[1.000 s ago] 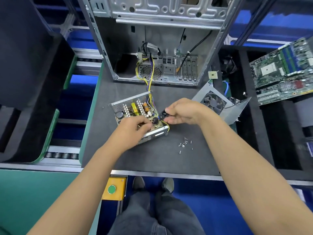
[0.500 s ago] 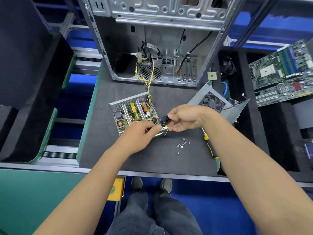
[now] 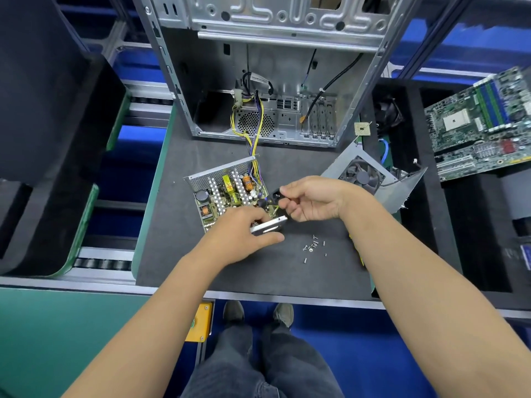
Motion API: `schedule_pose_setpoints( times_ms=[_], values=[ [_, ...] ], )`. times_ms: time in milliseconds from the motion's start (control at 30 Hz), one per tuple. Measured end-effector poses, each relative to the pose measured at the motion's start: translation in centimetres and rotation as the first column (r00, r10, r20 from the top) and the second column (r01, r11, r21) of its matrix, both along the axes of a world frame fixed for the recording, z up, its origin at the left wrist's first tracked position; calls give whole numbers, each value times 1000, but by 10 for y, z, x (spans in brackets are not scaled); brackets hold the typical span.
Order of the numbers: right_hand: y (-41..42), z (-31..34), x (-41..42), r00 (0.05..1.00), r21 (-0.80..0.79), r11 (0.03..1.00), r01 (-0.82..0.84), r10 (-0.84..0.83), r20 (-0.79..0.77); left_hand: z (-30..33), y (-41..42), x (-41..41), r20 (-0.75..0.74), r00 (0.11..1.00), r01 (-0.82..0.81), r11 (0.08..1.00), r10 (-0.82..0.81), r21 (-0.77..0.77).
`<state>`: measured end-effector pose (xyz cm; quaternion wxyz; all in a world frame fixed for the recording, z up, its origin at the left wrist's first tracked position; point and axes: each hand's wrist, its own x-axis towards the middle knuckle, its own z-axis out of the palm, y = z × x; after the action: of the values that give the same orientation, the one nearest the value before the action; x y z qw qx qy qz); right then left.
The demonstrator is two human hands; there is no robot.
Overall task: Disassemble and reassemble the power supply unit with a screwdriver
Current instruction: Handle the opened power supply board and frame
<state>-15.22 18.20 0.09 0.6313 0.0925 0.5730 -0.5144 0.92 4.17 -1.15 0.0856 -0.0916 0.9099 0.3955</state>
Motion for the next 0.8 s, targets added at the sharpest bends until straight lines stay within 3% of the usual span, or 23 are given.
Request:
schedule_pose_setpoints(
  times_ms=[100, 200, 300, 400, 533, 600, 667, 733, 800],
  values=[
    [-10, 3, 6, 998, 15, 1000, 17, -16, -56, 2, -1, -2, 45, 988, -154, 984, 150, 88],
    [-14, 2, 12, 970, 31, 990, -140, 143, -198, 5, -2, -8, 94, 969, -233, 971, 227, 58],
    [-11, -3, 8, 828, 147, 955, -258, 297, -476, 7, -7, -11, 159, 962, -233, 971, 222, 55],
    [-2, -7, 4, 764, 97, 953, -286, 288, -577, 7, -13, -10, 217, 934, -310, 945, 283, 101],
    [7, -16, 7, 614, 145, 905, -400, 382, -691, 10, -15, -4, 141, 942, -292, 951, 304, -103],
    [11, -21, 11, 563, 161, 899, -408, 387, -730, 12, -15, 1, 38, 951, -304, 952, 306, -34],
    [17, -25, 13, 539, 144, 905, -401, 361, -761, 13, -13, 6, -10, 980, -198, 980, 198, 24],
    [21, -26, 17, 512, 137, 907, -399, 345, -787, 7, -9, 10, -1, 1000, -18, 997, 18, -69],
    [22, -27, 20, 433, 184, 882, -434, 384, -816, 1, -1, 11, 48, 998, 56, 984, -48, -170]
  ],
)
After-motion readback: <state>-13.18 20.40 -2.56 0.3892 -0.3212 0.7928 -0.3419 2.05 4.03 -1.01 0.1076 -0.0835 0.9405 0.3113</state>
